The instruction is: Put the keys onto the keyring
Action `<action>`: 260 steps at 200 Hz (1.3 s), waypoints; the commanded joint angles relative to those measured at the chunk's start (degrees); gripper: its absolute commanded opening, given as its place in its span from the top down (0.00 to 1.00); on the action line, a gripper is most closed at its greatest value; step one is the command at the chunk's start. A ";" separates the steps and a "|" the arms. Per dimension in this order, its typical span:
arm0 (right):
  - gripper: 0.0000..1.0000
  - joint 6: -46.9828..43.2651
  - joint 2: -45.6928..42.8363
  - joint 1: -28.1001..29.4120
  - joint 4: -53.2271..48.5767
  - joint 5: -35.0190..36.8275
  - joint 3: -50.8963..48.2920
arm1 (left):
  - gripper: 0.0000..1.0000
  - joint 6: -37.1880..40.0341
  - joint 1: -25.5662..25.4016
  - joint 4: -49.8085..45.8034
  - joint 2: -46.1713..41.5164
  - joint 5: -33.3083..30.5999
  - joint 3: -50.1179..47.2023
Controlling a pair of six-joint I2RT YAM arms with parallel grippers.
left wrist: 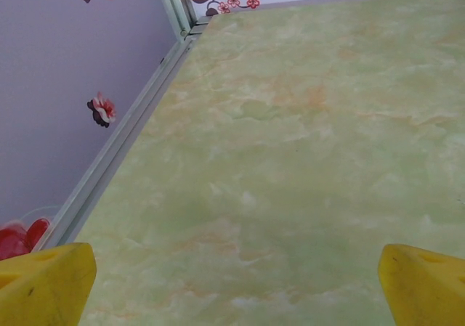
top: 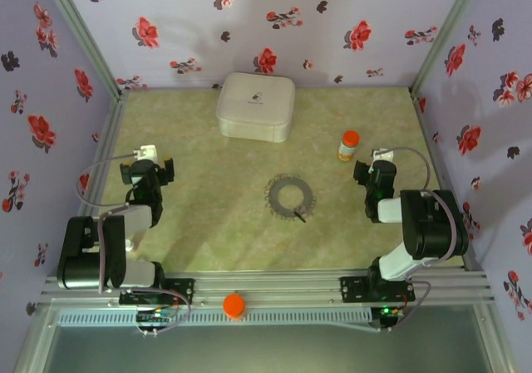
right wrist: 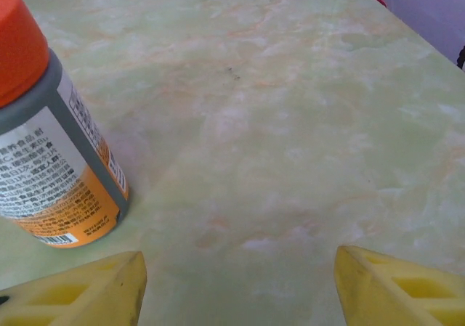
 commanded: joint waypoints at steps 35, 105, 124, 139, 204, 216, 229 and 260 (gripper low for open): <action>0.28 1.69 0.02 -0.93 2.62 -3.38 2.10 | 0.00 -4.82 0.36 9.61 -3.59 2.32 -5.57; 0.27 1.79 0.18 -1.19 2.94 -3.91 2.08 | 0.00 -5.79 0.56 23.55 10.98 5.70 -5.00; 0.27 1.79 0.22 -1.19 2.95 -3.81 2.08 | 0.00 -6.00 0.35 23.51 10.64 4.22 -5.33; 0.27 1.79 0.18 -1.20 2.95 -3.83 2.05 | 0.00 -6.29 0.20 30.70 11.01 3.73 -9.07; 0.25 1.79 0.25 -1.19 2.83 -3.77 2.06 | 0.00 -3.34 0.04 35.95 11.65 10.45 -11.65; 0.25 1.74 0.22 -1.19 2.87 -3.75 2.03 | 0.00 -3.37 0.02 35.92 11.63 10.58 -11.72; 0.26 1.70 0.25 -1.19 2.87 -3.72 2.03 | 0.00 -3.27 0.07 35.85 11.69 10.78 -11.60; 0.26 1.70 0.21 -1.19 2.87 -3.74 2.03 | 0.00 -2.69 0.06 34.30 11.83 11.80 -10.59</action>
